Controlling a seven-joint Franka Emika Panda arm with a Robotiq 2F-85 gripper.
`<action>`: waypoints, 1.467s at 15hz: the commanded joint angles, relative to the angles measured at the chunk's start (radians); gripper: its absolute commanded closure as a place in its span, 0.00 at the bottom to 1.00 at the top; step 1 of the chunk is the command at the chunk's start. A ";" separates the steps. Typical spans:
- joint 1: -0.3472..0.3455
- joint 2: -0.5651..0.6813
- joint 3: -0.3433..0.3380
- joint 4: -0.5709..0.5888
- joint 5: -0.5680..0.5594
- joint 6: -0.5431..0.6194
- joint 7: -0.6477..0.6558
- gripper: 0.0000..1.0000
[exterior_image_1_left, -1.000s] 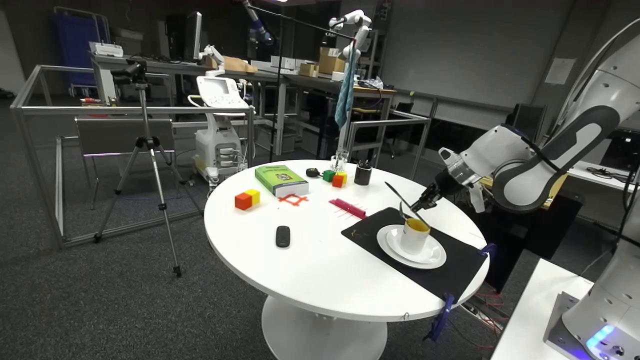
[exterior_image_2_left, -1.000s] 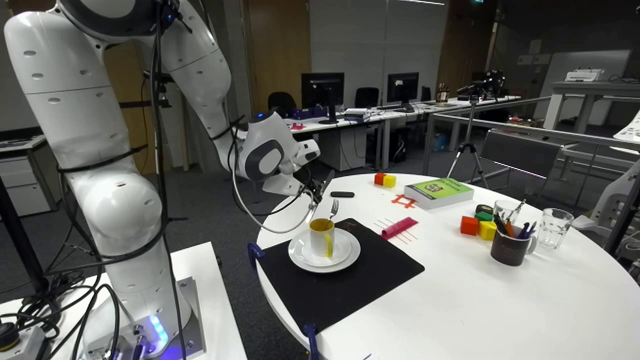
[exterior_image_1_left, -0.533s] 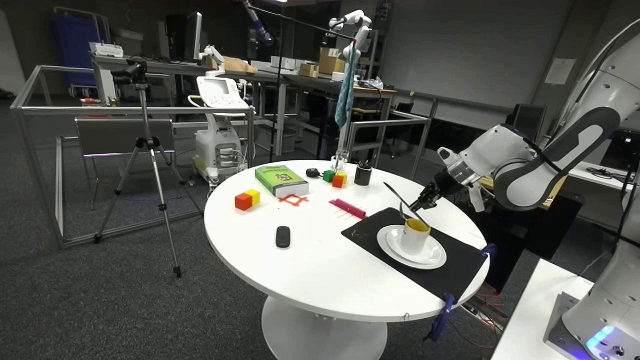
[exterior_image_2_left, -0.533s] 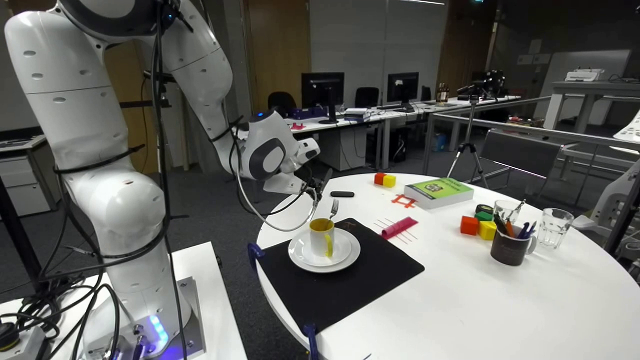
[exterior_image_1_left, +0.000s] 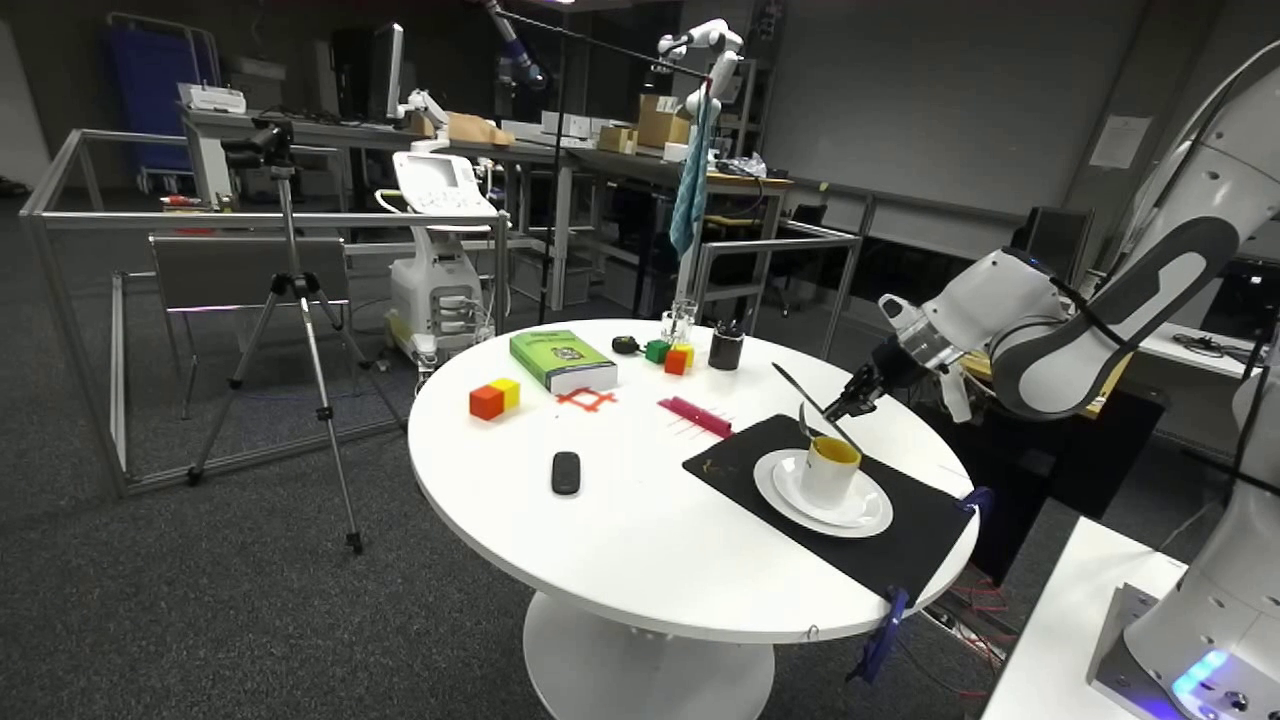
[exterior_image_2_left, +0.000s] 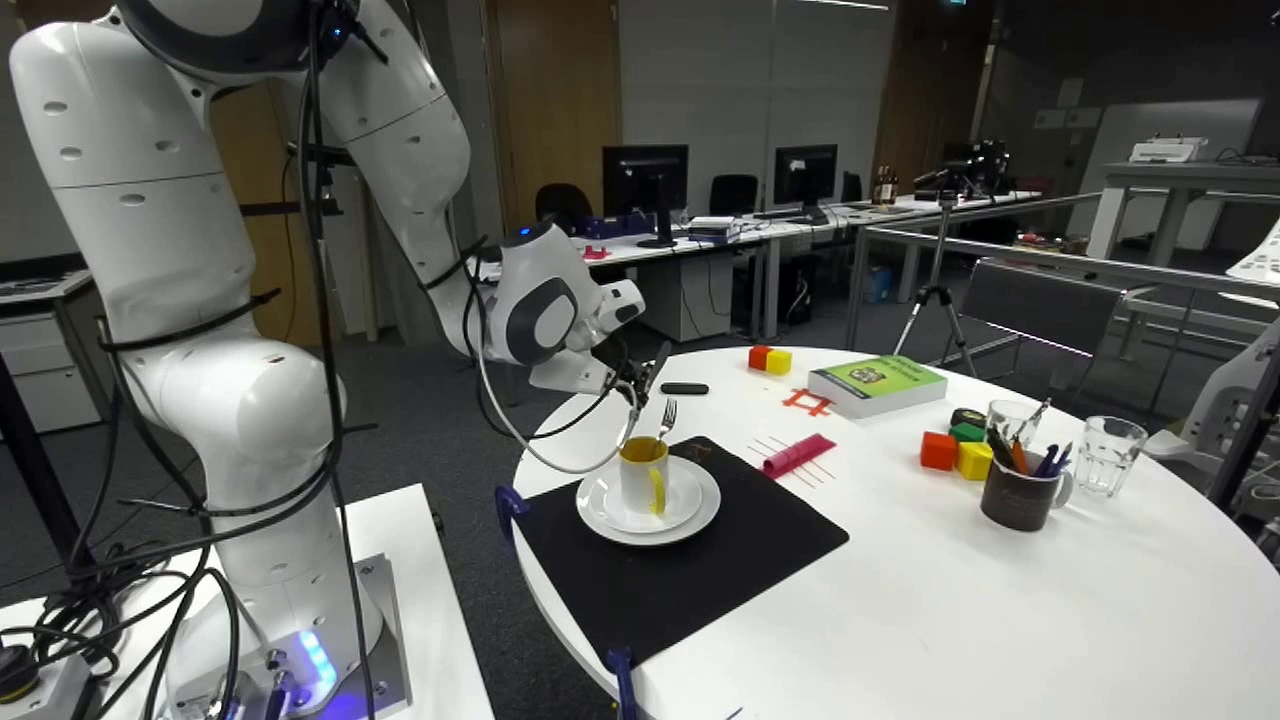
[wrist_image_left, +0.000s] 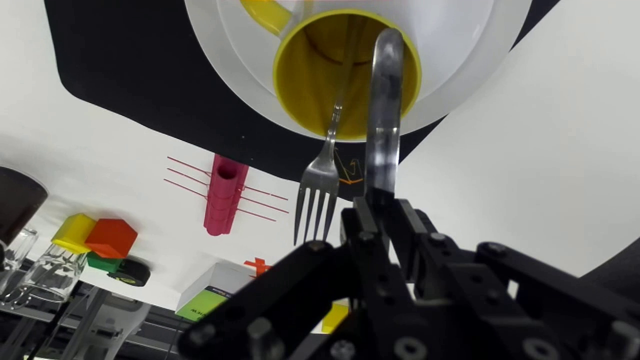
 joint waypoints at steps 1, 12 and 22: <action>0.113 -0.025 -0.123 0.000 -0.069 0.005 0.091 0.96; 0.367 -0.133 -0.503 0.003 -0.123 -0.060 0.063 0.96; 0.652 -0.181 -0.842 0.037 -0.102 -0.053 -0.065 0.96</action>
